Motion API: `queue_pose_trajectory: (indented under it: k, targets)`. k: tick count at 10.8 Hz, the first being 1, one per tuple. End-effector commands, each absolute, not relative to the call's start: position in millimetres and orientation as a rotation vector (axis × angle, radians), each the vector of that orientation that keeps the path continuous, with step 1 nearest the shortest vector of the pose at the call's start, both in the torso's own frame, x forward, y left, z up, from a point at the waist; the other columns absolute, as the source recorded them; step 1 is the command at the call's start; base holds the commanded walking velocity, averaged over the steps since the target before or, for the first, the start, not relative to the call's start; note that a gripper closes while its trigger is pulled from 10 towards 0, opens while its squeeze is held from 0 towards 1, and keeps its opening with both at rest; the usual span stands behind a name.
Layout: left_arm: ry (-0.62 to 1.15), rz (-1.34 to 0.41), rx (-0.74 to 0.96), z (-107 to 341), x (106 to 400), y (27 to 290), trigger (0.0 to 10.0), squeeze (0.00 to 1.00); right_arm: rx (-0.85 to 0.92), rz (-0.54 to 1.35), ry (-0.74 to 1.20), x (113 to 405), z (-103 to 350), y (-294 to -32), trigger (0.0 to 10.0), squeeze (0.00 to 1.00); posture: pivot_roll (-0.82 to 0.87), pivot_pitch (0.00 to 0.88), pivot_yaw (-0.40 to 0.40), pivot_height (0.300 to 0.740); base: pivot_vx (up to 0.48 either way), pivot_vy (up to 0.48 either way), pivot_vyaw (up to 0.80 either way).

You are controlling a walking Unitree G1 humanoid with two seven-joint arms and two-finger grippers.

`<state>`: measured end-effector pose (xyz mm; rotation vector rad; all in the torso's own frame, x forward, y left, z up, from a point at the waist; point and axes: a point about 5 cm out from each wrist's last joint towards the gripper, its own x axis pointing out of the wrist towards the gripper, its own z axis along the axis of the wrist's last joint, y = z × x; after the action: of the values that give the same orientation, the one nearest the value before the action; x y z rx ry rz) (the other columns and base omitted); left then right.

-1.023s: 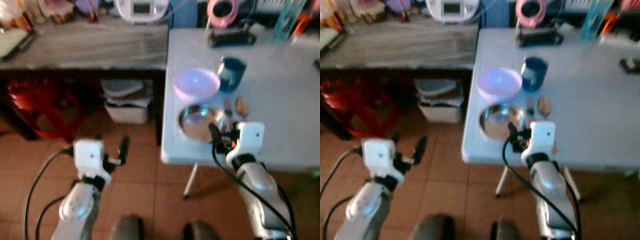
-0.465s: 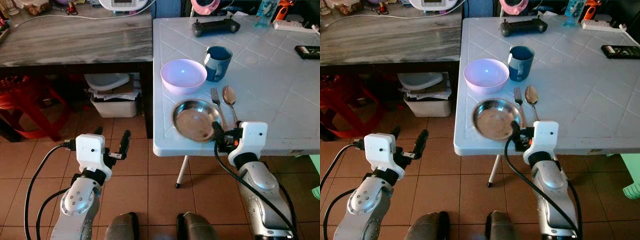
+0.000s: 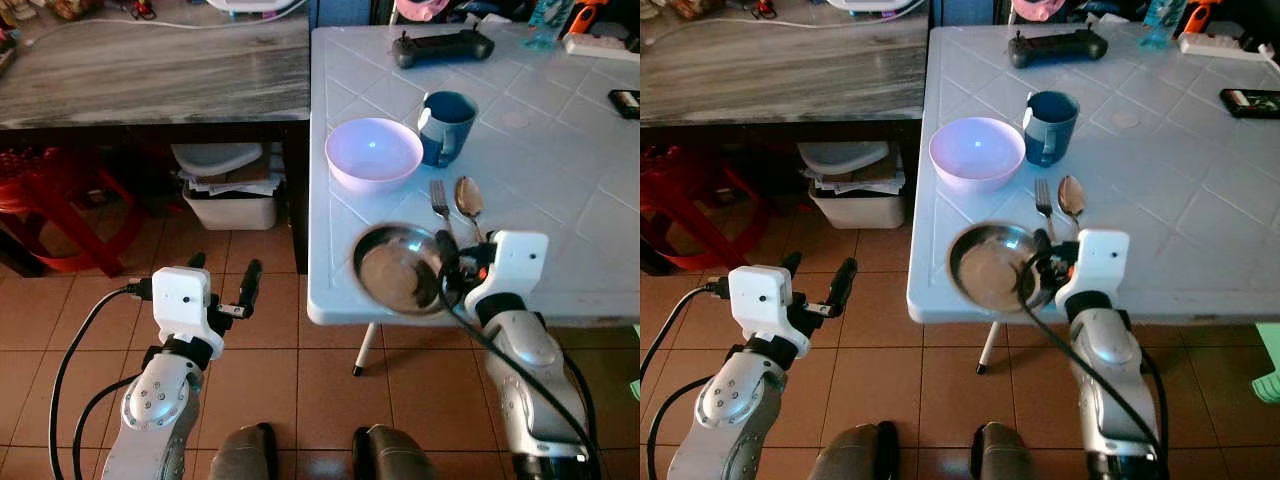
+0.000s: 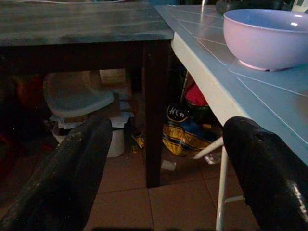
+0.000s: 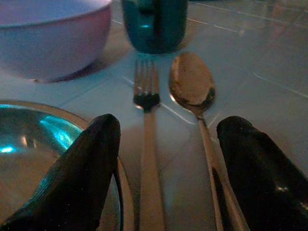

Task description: Setting the table

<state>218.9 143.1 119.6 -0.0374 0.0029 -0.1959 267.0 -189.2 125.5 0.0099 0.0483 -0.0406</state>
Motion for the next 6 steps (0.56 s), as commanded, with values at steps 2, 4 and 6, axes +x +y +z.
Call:
queue_pose_trajectory:
  k: [2, 4, 6]
  targets:
    - [0.002, -0.196, -0.025, 120, 218, 144, 10.0, 0.00, 0.013, -0.065, 0.096, 266, 117, -192, 10.0, 0.00, -0.03, 0.139, 0.034, 0.740, 0.000, 0.000, 0.00]
    - [0.000, -0.196, -0.025, 120, 219, 144, 10.0, 0.00, 0.013, -0.111, 0.123, 264, 113, -197, 10.0, 0.00, -0.03, 0.140, 0.036, 0.740, 0.000, 0.000, 0.00]
    - [-0.004, -0.194, -0.022, 121, 221, 145, 10.0, 0.00, -0.012, -0.091, 0.057, 270, 127, -193, 10.0, 0.00, -0.03, 0.141, 0.036, 0.740, 0.000, 0.000, 0.00]
